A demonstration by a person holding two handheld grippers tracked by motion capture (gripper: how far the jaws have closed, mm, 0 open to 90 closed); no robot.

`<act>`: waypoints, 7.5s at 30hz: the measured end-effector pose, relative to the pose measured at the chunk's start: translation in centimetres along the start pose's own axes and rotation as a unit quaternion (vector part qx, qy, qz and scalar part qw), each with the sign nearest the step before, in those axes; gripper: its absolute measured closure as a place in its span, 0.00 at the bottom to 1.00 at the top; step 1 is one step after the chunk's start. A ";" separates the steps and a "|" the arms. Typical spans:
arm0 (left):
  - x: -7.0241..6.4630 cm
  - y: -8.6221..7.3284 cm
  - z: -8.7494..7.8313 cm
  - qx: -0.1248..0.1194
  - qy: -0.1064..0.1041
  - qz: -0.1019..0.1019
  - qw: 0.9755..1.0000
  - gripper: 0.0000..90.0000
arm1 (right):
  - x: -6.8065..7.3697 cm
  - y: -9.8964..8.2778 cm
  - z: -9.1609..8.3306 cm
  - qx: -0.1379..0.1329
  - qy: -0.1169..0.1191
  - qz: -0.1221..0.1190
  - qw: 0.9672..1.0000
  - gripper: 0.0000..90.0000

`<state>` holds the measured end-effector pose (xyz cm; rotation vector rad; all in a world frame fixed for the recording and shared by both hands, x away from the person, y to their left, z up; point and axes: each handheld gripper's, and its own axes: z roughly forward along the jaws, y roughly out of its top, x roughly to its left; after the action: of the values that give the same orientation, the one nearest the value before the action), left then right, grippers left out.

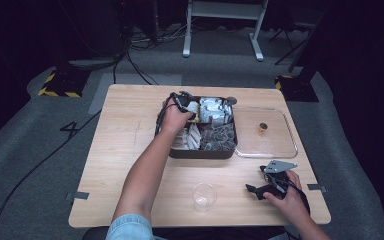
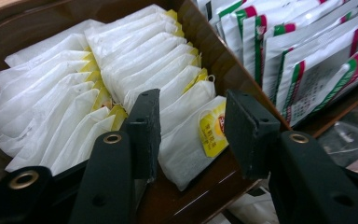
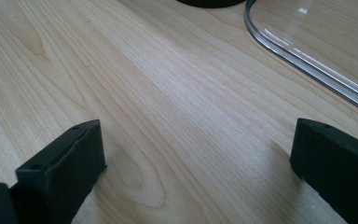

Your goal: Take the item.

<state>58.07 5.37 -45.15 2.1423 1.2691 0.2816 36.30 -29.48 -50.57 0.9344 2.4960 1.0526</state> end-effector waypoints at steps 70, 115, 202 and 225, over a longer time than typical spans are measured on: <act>-4.2 -0.9 -14.5 -0.085 -0.118 0.150 0.978 1.00 | -0.3 -0.2 -0.2 -0.002 0.011 -0.011 1.000 0.04; -14.3 -15.3 -20.3 -0.156 -0.228 0.242 0.930 1.00 | -0.2 -0.2 -0.2 -0.001 0.007 -0.007 1.000 0.04; -2.2 -23.7 -18.4 -0.058 -0.018 0.113 0.992 0.31 | 0.1 -0.2 -0.2 -0.001 0.003 -0.003 1.000 0.04; 3.3 -27.2 -16.3 0.003 0.042 0.066 0.997 0.17 | 0.1 -0.2 -0.2 -0.001 0.004 -0.004 1.000 0.04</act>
<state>32.63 24.07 -49.44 2.2447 1.1781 0.4277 36.01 -29.66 -50.56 0.9201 2.5034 1.0587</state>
